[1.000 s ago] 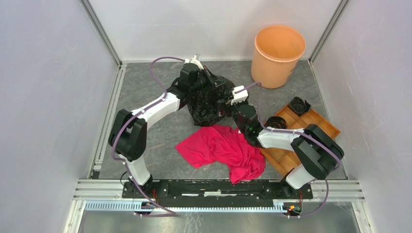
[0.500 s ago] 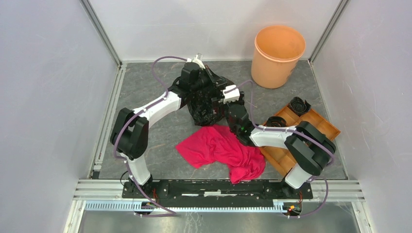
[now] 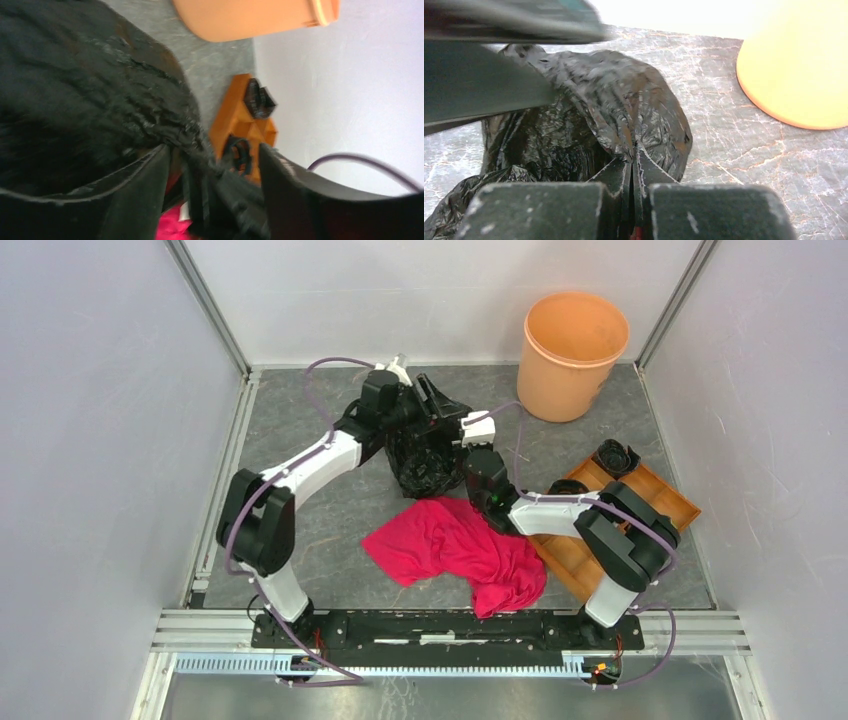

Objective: Put the trash bags into the trash bin

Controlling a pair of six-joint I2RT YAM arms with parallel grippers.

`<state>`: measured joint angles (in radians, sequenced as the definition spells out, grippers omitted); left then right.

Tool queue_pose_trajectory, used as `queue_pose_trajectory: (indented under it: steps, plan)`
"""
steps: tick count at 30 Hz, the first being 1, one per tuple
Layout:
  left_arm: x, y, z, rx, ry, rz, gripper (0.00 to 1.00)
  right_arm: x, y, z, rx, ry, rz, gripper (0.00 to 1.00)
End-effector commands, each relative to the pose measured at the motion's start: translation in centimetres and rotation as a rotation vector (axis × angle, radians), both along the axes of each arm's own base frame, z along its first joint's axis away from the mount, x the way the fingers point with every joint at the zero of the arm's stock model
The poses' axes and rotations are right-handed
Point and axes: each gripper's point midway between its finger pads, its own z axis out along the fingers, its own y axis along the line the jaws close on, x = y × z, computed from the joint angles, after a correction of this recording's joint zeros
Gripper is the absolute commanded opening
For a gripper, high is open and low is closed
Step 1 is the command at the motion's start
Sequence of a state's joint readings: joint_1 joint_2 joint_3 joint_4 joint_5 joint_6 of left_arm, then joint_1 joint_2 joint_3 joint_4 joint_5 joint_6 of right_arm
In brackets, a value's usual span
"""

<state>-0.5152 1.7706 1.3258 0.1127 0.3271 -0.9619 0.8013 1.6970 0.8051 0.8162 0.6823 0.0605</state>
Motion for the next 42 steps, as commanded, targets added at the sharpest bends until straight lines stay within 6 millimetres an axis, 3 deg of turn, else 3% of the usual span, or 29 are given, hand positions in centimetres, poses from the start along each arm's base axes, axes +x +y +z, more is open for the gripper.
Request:
queue_pose_trajectory:
  steps: [1, 3, 7, 9, 11, 13, 19, 23, 27, 30, 36, 39, 42]
  plan:
    - [-1.8, 6.5, 1.5, 0.161, -0.086, 0.051, 0.79, 0.5, -1.3, 1.4, 0.120, -0.025, -0.003, 0.00]
    - [-2.6, 9.9, 0.7, 0.240, -0.086, 0.100, 0.88, 0.7, -1.8, 0.7, 0.163, -0.003, 0.011, 0.00]
    - [-3.8, 17.3, -1.9, 0.376, -0.019, 0.257, 0.94, 0.9, -2.5, -0.3, 0.241, 0.034, 0.050, 0.00]
    - [-4.1, 19.9, -4.0, 0.405, 0.039, 0.314, 0.94, 1.0, -2.7, -0.4, 0.256, 0.040, 0.060, 0.00]
    - [-4.2, 21.3, -6.7, 0.429, 0.119, 0.328, 0.92, 1.0, -2.5, -0.4, 0.260, 0.042, 0.081, 0.00]
    - [-3.6, 21.5, -8.8, 0.446, 0.192, 0.313, 0.89, 0.9, -2.3, -0.3, 0.253, 0.042, 0.103, 0.00]
    - [1.4, 18.9, -11.1, 0.355, 0.284, 0.252, 0.80, 0.8, -1.9, -0.2, 0.238, 0.042, 0.144, 0.00]
    - [3.0, 17.7, -15.0, 0.289, 0.348, 0.246, 0.79, 0.8, -1.6, 0.0, 0.238, 0.039, 0.179, 0.00]
    - [4.3, 16.8, -16.6, 0.232, 0.353, 0.247, 0.70, 0.9, -1.6, 0.3, 0.248, 0.036, 0.196, 0.00]
    - [5.0, 17.1, -17.6, 0.246, 0.353, 0.273, 0.56, 1.1, -1.7, 0.4, 0.256, 0.037, 0.203, 0.00]
    - [5.7, 16.6, -18.9, 0.213, 0.355, 0.271, 0.41, 1.2, -1.9, 0.4, 0.259, 0.041, 0.210, 0.00]
    - [5.5, 16.5, -19.1, 0.200, 0.359, 0.265, 0.24, 1.2, -2.0, 0.3, 0.254, 0.042, 0.210, 0.00]
    - [4.6, 17.6, -18.8, 0.214, 0.365, 0.290, 0.09, 1.2, -2.4, -0.7, 0.224, 0.068, 0.194, 0.00]
